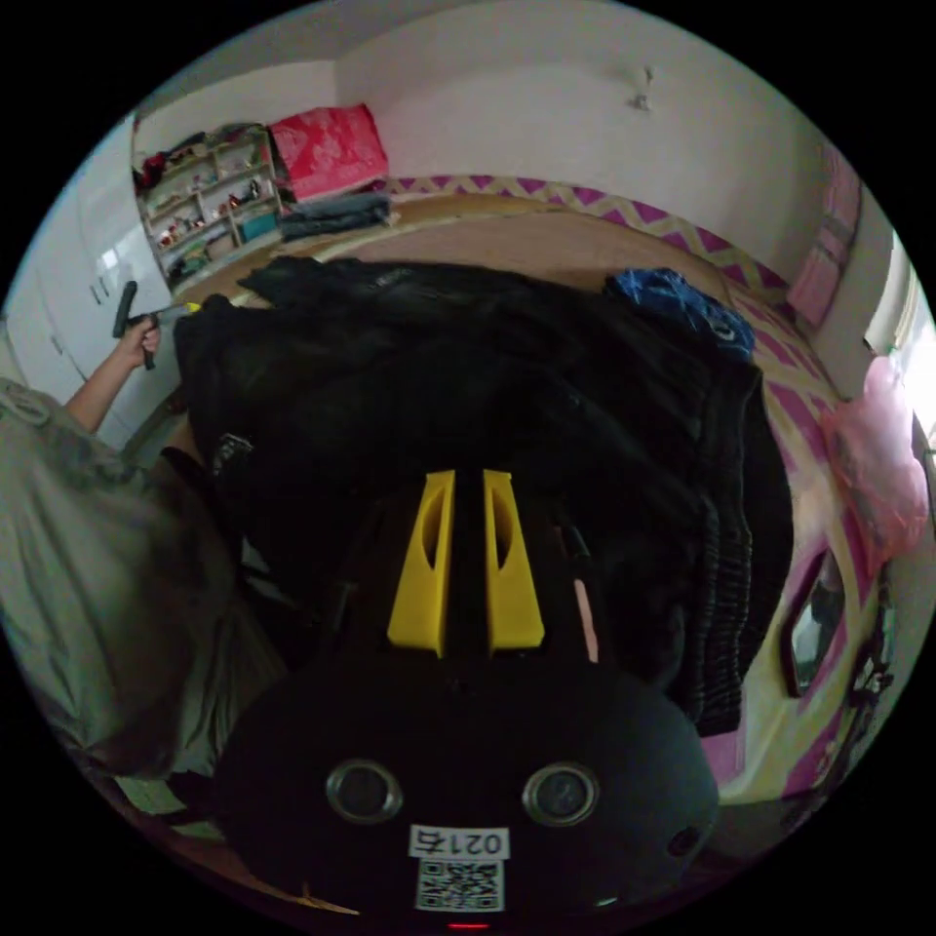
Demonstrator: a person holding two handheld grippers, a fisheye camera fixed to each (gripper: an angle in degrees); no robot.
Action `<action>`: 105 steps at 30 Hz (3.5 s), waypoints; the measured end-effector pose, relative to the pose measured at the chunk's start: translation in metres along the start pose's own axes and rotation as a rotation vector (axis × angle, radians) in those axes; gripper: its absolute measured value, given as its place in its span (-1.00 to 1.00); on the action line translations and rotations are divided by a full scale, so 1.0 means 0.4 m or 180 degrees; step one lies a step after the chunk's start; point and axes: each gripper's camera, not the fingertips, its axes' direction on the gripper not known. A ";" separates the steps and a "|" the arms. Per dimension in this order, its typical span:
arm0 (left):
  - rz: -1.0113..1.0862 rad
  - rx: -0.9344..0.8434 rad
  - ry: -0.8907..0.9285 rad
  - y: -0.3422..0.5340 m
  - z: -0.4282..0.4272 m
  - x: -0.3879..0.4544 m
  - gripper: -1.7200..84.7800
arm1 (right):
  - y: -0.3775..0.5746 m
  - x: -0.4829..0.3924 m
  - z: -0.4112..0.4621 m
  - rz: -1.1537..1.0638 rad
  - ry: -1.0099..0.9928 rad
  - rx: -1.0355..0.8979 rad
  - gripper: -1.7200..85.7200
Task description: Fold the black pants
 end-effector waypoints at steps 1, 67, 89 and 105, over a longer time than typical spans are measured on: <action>-0.0034 0.0037 -0.0039 0.001 0.020 0.001 -0.97 | 0.007 0.000 -0.001 0.0086 0.0009 0.0060 -0.84; 0.1167 -0.0340 -0.0870 0.036 0.388 0.582 -0.98 | -0.066 -0.241 -0.007 0.0411 0.0450 0.0194 -0.97; 0.0025 0.0140 -0.0326 0.101 -0.162 0.387 -0.93 | 0.135 -0.246 -0.252 0.1476 0.0725 0.0779 -0.83; -0.1589 0.0270 0.0763 0.222 -0.268 0.098 -0.75 | 0.549 -0.025 -0.262 0.3587 -0.0045 0.1442 -0.73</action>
